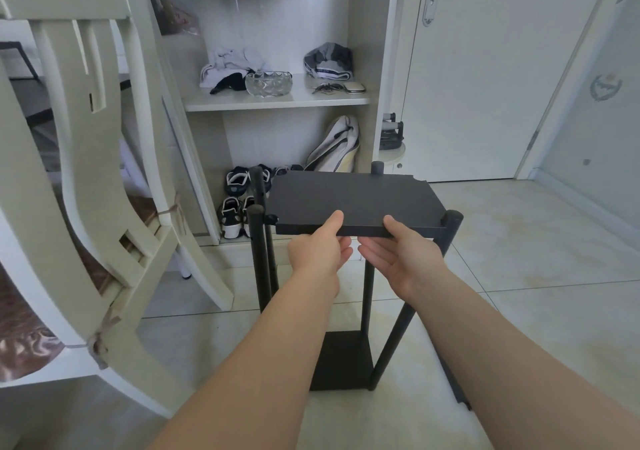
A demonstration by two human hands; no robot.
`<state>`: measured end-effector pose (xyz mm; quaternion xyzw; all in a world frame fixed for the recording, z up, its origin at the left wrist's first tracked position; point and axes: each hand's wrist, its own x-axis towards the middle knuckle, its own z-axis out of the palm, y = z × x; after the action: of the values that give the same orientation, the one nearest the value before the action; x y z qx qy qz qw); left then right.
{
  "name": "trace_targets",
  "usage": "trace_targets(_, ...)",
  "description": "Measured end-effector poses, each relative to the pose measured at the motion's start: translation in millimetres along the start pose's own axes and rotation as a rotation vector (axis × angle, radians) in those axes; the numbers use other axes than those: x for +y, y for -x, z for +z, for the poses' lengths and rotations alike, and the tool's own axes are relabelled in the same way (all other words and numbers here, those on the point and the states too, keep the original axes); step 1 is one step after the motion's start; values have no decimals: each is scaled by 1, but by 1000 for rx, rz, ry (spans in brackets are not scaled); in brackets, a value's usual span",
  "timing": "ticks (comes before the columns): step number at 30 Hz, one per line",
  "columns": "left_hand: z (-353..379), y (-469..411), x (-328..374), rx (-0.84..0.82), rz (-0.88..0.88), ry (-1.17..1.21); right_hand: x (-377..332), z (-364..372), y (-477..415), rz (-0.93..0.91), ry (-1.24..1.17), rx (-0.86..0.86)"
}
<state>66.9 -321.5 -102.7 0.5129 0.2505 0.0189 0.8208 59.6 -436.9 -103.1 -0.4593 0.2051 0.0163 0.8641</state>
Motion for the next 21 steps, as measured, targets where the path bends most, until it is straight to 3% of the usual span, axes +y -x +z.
trace_targets(21,-29,-6,3,71,-95,8,24,10,-1,77,86,-47)
